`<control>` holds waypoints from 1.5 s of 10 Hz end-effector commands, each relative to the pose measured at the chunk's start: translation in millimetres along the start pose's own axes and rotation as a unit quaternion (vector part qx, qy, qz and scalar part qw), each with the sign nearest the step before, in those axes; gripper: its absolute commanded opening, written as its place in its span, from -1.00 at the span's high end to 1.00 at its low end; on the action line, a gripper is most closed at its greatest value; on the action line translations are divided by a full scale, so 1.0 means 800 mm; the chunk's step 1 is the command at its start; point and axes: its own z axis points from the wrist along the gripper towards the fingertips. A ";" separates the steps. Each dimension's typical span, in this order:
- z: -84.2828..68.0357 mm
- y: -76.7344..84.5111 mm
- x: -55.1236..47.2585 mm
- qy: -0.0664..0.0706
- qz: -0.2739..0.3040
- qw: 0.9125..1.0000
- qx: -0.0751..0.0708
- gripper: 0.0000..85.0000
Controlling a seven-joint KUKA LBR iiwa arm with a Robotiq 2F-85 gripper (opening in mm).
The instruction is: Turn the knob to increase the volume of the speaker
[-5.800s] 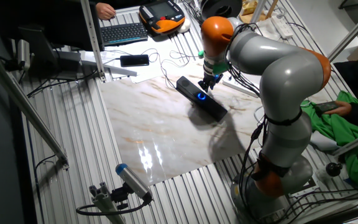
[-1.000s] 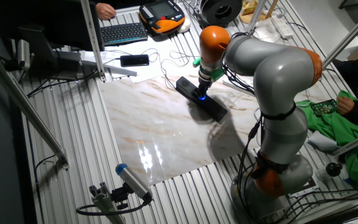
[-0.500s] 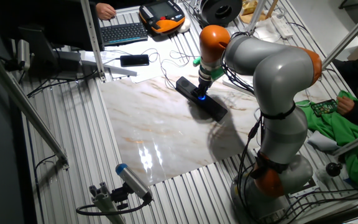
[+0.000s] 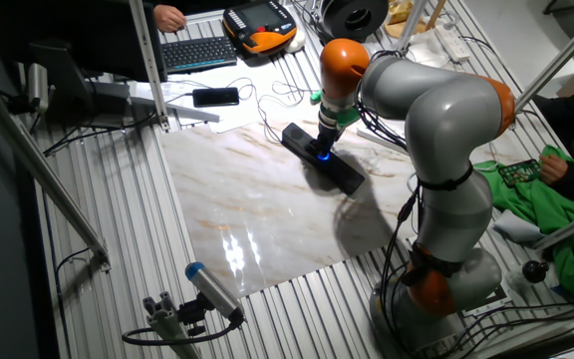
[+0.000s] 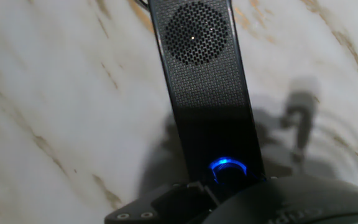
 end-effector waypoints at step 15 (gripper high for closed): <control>-0.001 -0.002 0.001 0.000 0.226 0.974 0.009 1.00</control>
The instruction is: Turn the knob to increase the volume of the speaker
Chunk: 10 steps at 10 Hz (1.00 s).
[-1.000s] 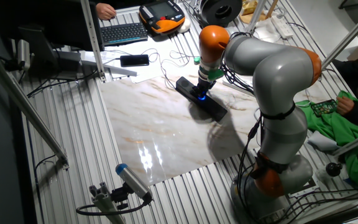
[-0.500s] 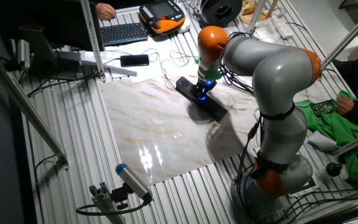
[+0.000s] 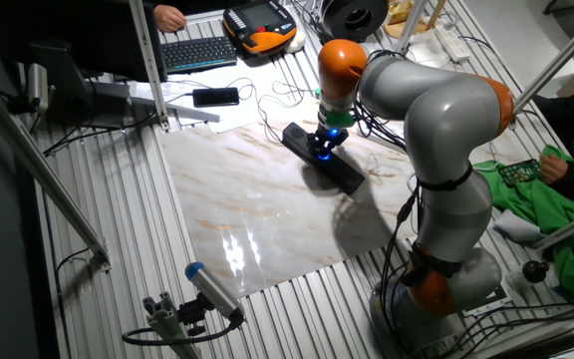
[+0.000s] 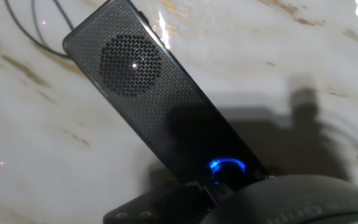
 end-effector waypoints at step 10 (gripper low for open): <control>-0.001 0.000 0.002 0.007 0.150 0.989 -0.005 1.00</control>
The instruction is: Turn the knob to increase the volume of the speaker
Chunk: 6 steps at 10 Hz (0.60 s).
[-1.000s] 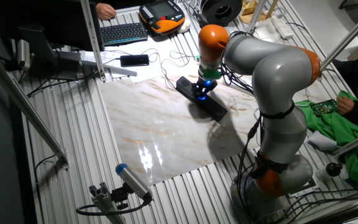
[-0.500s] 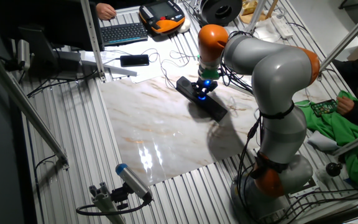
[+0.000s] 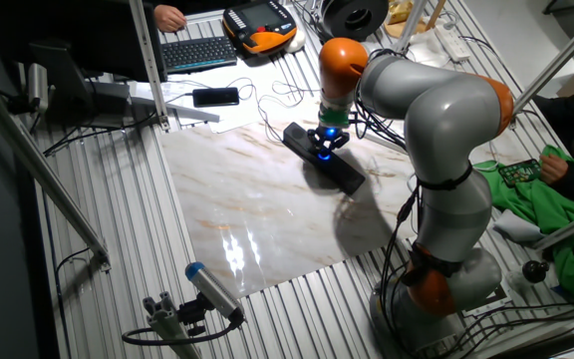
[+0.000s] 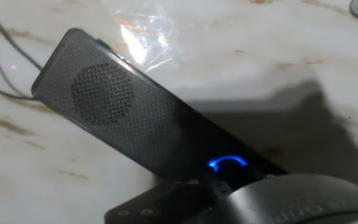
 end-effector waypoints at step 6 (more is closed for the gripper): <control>0.001 -0.001 0.000 0.003 0.079 0.997 -0.005 1.00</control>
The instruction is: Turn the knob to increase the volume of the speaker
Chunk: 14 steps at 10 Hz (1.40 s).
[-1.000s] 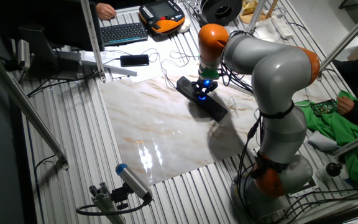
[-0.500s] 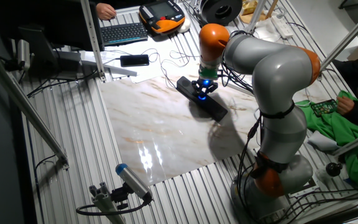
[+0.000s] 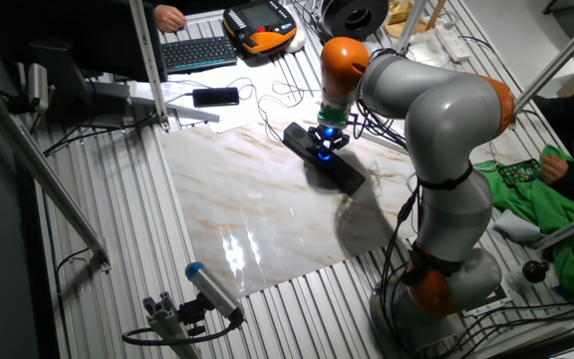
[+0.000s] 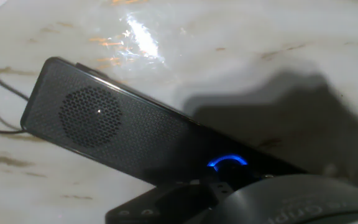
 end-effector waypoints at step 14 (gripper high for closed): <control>0.005 0.000 0.007 0.001 0.199 0.979 -0.042 1.00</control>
